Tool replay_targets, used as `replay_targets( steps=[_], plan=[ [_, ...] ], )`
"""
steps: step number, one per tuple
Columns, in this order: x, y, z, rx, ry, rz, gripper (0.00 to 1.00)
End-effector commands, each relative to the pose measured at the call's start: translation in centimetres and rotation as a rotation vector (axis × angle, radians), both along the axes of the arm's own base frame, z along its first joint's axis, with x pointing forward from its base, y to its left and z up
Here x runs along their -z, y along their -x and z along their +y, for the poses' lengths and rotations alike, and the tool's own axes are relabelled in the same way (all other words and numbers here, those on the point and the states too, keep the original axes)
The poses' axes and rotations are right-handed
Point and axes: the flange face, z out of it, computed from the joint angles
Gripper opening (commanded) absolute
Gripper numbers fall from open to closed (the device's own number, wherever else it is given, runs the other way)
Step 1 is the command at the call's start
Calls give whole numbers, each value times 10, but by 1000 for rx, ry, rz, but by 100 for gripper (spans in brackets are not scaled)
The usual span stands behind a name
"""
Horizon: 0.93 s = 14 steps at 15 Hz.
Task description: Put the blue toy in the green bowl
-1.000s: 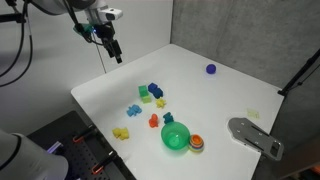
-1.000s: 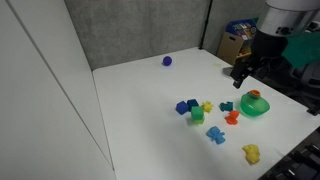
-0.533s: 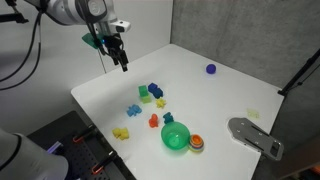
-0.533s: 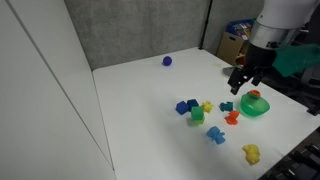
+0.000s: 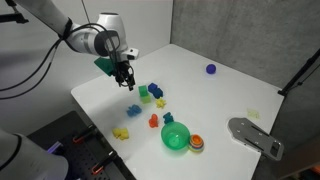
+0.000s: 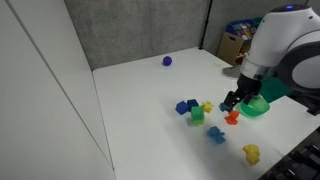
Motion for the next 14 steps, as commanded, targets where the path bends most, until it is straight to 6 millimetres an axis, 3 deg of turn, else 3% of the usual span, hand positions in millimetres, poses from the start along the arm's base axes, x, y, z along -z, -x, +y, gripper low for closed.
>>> replay_targets(
  steps=[1,7,14],
  plan=[
    [43,-2,-6,-32,-3,-20,100],
    [109,-7,-16,-28,-29,-58,100],
    [172,-10,-19,-12,-30,-60,100]
  ],
)
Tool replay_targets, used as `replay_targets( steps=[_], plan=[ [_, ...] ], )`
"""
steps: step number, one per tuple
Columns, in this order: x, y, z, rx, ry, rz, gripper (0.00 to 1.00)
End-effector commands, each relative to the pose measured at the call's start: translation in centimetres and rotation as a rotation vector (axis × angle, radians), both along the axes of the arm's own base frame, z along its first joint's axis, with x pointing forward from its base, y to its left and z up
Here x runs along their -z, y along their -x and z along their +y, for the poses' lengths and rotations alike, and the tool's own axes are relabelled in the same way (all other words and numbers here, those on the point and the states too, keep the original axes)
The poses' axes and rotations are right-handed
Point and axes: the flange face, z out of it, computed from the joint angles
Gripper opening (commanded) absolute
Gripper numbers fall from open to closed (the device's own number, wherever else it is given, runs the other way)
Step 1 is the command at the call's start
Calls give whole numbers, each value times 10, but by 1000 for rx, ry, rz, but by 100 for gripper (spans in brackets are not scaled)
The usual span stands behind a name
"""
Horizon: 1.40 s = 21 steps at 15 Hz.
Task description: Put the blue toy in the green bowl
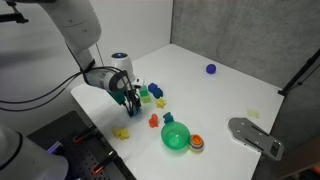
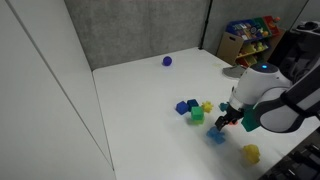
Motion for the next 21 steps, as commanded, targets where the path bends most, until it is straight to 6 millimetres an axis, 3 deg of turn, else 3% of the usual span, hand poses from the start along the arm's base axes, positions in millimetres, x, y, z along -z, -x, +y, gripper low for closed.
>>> replay_targets(
  steps=[1,11,12,13,16,21],
  plan=[
    [26,-12,3,-6,-5,-10,100],
    [75,-19,19,-23,-6,-2,100],
    [77,-19,19,-22,-1,2,75],
    [78,-19,19,-22,0,5,73],
    [72,-20,19,-12,5,1,51],
    [33,-24,15,0,32,-50,38]
  ],
)
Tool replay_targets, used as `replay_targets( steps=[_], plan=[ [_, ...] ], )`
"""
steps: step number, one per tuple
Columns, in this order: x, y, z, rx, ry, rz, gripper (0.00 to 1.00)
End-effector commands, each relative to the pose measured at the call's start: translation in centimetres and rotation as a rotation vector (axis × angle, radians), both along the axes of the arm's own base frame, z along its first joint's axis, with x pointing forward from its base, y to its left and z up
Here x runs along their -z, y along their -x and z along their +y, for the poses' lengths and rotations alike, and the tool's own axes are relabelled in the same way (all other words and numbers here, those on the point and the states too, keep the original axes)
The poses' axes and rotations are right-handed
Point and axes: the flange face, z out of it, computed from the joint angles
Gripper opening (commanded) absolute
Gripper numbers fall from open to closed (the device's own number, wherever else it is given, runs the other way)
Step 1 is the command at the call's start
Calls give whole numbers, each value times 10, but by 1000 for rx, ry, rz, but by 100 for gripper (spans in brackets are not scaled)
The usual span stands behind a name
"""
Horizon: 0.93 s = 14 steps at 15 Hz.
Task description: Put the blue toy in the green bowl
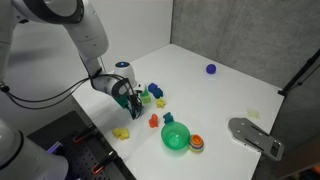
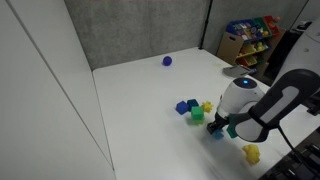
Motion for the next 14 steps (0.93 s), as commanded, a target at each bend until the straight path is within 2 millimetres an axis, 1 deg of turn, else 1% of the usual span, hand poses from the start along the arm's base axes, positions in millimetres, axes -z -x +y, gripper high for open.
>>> replay_targets(
  steps=[1,3,4,6,8,10,11,14],
  plan=[
    [-39,-3,-12,13,27,-44,34],
    [-57,-5,-26,32,45,-70,27],
    [-67,-6,-34,44,54,-84,27],
    [-86,-4,-55,77,72,-111,22],
    [-105,3,-79,117,92,-135,21],
    [-119,9,-104,158,112,-154,17],
    [-126,13,-120,184,124,-162,17],
    [-142,26,-163,260,157,-175,17]
  ],
)
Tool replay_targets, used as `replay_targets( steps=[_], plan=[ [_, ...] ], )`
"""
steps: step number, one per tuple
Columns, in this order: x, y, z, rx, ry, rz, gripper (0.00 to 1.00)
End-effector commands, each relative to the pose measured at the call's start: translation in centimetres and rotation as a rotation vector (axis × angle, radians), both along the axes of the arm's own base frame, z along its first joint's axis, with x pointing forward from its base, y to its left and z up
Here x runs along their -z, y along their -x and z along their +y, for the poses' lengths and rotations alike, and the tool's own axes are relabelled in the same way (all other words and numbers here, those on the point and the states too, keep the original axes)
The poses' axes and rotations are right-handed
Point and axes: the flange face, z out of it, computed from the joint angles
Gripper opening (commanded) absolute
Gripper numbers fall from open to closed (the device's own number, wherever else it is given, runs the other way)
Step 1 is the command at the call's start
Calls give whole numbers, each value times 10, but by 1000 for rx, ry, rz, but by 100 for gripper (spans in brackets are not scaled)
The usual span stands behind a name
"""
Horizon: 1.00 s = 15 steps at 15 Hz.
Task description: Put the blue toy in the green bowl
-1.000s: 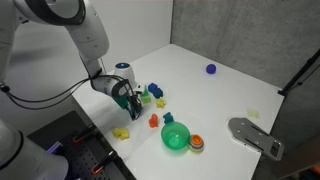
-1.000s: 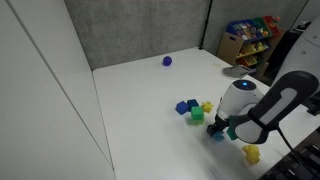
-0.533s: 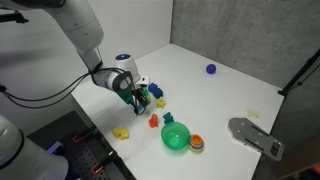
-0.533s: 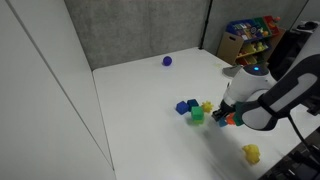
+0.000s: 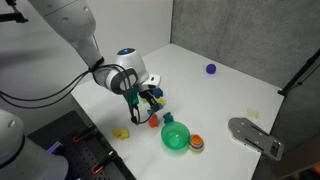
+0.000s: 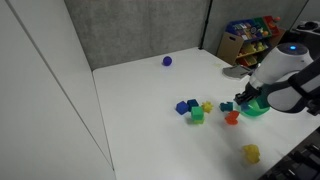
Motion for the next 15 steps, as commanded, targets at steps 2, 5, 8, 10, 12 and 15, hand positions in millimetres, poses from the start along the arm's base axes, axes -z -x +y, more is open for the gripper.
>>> replay_targets(
  steps=[2,5,8,10,12,15],
  plan=[
    [-28,27,-58,120,31,-32,17],
    [-42,34,-102,211,71,-46,17],
    [-54,32,-130,268,102,-68,17],
    [-58,29,-137,286,111,-77,17],
    [-59,24,-140,297,117,-77,17],
    [-58,14,-138,307,97,-62,17]
  ],
)
